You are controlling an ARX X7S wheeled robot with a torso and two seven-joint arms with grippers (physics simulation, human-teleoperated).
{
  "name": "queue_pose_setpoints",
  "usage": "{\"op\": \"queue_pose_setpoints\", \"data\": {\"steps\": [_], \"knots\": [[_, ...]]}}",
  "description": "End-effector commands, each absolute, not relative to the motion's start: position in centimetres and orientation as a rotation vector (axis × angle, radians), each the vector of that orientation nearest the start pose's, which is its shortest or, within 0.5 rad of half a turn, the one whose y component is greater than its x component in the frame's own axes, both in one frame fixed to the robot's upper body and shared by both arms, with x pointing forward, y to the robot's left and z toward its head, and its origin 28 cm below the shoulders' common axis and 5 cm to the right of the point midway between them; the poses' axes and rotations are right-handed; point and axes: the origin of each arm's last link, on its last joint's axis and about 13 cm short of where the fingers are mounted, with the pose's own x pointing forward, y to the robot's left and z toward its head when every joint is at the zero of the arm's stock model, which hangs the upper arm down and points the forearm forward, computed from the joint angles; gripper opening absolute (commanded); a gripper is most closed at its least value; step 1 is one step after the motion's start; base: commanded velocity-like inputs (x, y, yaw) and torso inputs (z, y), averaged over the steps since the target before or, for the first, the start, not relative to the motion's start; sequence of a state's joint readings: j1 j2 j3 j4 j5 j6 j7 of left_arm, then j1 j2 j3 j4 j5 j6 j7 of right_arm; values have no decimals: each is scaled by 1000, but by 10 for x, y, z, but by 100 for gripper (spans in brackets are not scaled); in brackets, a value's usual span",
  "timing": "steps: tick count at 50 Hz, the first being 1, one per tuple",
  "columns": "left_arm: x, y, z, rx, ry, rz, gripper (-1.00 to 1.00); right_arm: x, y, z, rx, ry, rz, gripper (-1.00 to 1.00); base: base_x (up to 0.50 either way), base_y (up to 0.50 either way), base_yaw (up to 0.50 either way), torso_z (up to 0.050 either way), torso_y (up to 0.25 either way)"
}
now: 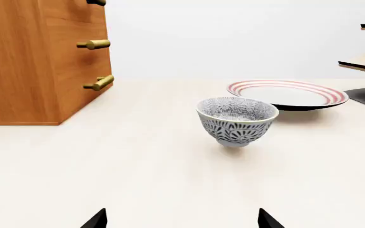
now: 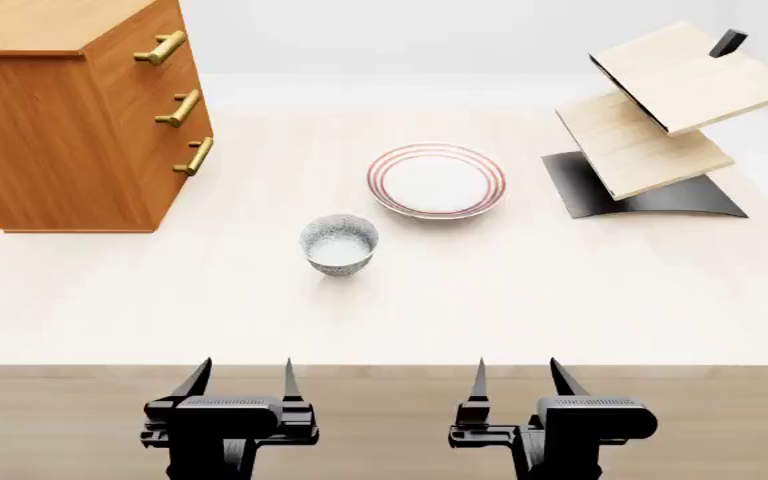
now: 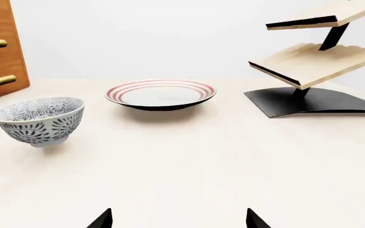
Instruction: Open the top drawer of the cabinet and put the bowl in it.
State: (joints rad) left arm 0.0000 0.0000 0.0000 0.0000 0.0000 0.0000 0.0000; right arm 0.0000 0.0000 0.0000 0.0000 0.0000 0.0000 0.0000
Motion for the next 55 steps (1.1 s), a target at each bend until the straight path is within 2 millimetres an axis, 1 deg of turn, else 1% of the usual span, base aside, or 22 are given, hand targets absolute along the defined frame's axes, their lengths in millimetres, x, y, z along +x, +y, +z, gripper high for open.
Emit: {"op": "queue_pose_setpoints", "data": {"steps": [1, 11, 15, 28, 55], "knots": [[211, 205, 13, 0, 0, 0, 100, 211, -97, 13, 1, 2, -3, 100, 0, 0, 0, 0, 0], [212, 204, 13, 24, -1, 5, 100, 212, -99, 14, 13, -9, -21, 100, 0, 0, 0, 0, 0], [211, 204, 14, 5, -5, -5, 100, 212, -99, 14, 13, -11, -20, 100, 0, 0, 0, 0, 0], [211, 206, 16, -23, -2, -11, 100, 212, -99, 14, 14, -19, -21, 100, 0, 0, 0, 50, 69], [210, 207, 22, -22, -14, -16, 100, 211, -100, 15, 26, -27, -32, 100, 0, 0, 0, 50, 64]]}}
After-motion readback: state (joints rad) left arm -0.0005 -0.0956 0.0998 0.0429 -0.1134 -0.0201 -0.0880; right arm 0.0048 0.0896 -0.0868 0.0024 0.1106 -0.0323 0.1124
